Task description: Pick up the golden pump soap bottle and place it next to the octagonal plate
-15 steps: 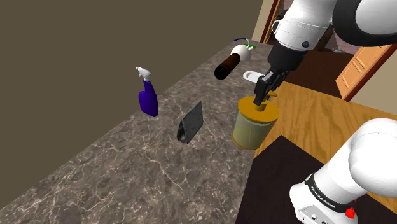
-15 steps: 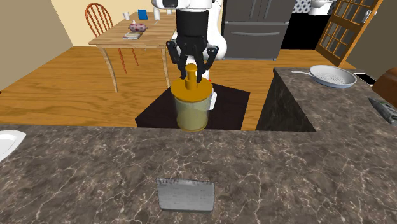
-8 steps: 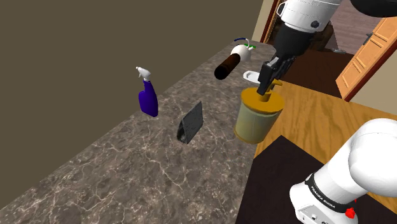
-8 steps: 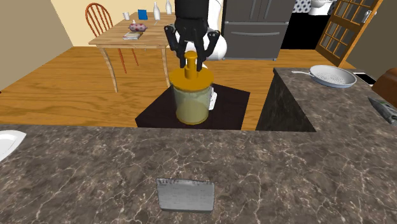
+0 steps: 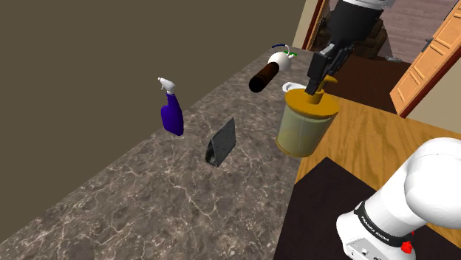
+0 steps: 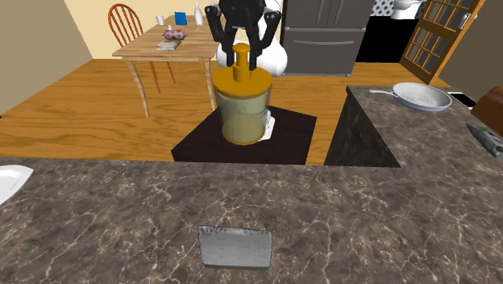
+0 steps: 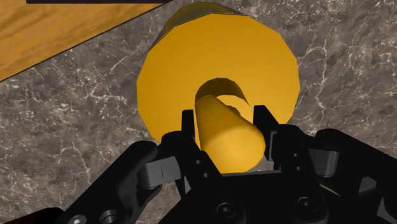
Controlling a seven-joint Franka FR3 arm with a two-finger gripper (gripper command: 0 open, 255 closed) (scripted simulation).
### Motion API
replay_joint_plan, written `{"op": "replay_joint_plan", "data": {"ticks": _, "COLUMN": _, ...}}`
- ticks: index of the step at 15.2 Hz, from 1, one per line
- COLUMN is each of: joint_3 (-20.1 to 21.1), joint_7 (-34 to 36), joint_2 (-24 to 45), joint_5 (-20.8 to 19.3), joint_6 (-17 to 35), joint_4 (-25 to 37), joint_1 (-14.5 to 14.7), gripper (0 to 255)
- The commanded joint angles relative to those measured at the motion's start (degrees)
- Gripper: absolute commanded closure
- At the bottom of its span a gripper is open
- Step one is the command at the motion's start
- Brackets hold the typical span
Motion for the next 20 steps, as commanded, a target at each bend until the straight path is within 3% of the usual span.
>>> {"op": "replay_joint_plan", "data": {"ticks": 1, "joint_3": -0.28, "joint_7": -0.10, "joint_2": 0.44, "joint_5": -0.25, "joint_6": -1.27, "joint_4": 1.72, "joint_1": -0.15, "gripper": 255}}
{"op": "replay_joint_plan", "data": {"ticks": 15, "joint_3": -1.06, "joint_7": 0.24, "joint_2": 4.97, "joint_5": -1.33, "joint_6": -10.69, "joint_4": 15.66, "joint_1": -0.91, "gripper": 255}}
{"op": "replay_joint_plan", "data": {"ticks": 20, "joint_3": -4.69, "joint_7": -4.31, "joint_2": 7.54, "joint_5": -3.80, "joint_6": -7.13, "joint_4": 14.37, "joint_1": -2.16, "gripper": 255}}
